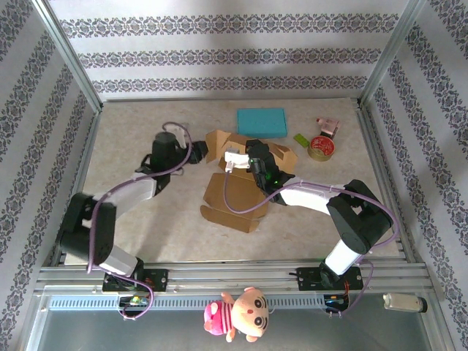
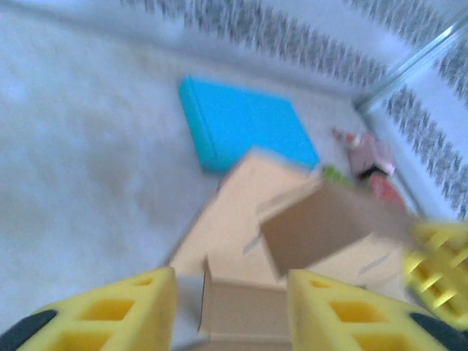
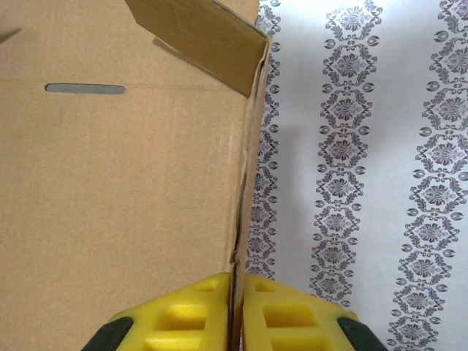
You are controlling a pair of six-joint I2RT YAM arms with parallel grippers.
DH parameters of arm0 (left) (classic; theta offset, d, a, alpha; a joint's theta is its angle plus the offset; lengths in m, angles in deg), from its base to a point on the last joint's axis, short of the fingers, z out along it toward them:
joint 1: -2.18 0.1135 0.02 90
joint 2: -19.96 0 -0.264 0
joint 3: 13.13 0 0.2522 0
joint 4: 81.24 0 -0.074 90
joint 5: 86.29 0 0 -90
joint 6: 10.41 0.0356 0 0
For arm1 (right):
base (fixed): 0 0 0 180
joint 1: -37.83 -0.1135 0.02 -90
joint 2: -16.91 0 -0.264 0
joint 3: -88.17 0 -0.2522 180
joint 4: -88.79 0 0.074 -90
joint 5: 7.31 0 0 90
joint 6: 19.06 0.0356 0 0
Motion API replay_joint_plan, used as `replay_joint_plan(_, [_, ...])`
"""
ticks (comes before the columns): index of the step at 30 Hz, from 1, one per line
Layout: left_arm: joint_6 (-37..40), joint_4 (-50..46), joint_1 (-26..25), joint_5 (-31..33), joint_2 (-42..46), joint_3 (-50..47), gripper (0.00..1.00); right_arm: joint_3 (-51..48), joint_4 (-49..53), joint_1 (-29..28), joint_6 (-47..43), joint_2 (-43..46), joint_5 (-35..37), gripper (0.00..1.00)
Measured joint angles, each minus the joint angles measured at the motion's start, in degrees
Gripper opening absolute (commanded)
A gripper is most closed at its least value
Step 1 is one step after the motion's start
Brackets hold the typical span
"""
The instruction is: Fold the paper box
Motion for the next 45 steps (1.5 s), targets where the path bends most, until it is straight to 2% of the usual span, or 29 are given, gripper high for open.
replay_joint_plan(3, [8.6,-6.8,2.0,-2.4,-0.5,7.0,0.55,-0.1,-0.2,0.0,-0.5,0.0,0.2,0.13])
replay_joint_plan(6, [16.2,-13.9,3.1,-5.8,-5.7,13.4,0.55,-0.1,-0.5,0.0,-1.6,0.0,0.4,0.13])
replay_joint_plan(11, [23.8,-22.1,3.3,-10.9,-14.2,17.6,0.54,-0.1,-1.0,-0.2,-2.9,0.1,0.6,0.13])
replay_joint_plan(13, [25.4,-24.3,3.3,-12.2,-16.7,18.6,0.48,-0.1,-1.2,-0.5,-3.3,0.1,0.8,0.13])
replay_joint_plan(16, [26.0,-25.4,3.3,-13.1,-19.0,19.6,0.31,-0.1,-1.5,-0.8,-3.5,0.2,1.2,0.13])
replay_joint_plan(19, [24.8,-25.5,3.3,-15.2,-19.9,19.8,0.16,-0.1,-1.9,-0.9,-4.0,0.2,1.8,0.12])
replay_joint_plan(23, [20.5,-23.0,2.7,-18.3,-19.6,18.8,0.1,-0.1,-2.8,-0.9,-4.4,0.2,2.8,0.12])
replay_joint_plan(26, [16.4,-21.7,1.2,-18.1,-18.4,16.6,0.05,-0.1,-3.6,-0.9,-4.4,0.1,4.0,0.13])
replay_joint_plan(29, [12.5,-21.6,-0.7,-16.1,-17.4,15.7,0.04,-0.1,-5.0,-0.9,-4.7,-0.3,5.3,0.12])
replay_joint_plan(34, [7.4,-21.7,-4.5,-8.6,-14.5,14.5,0.02,0.0,-10.0,-1.6,-5.9,-3.0,8.4,0.11])
replay_joint_plan(38, [3.7,-20.8,-5.7,-4.1,-12.0,13.8,0.0,0.3,-16.3,-2.3,-6.9,-6.5,10.3,0.16])
replay_joint_plan(45, [-2.4,-7.9,-5.8,-0.5,-12.5,7.1,0.0,0.3,-23.7,-3.7,-6.1,-11.9,11.4,0.17])
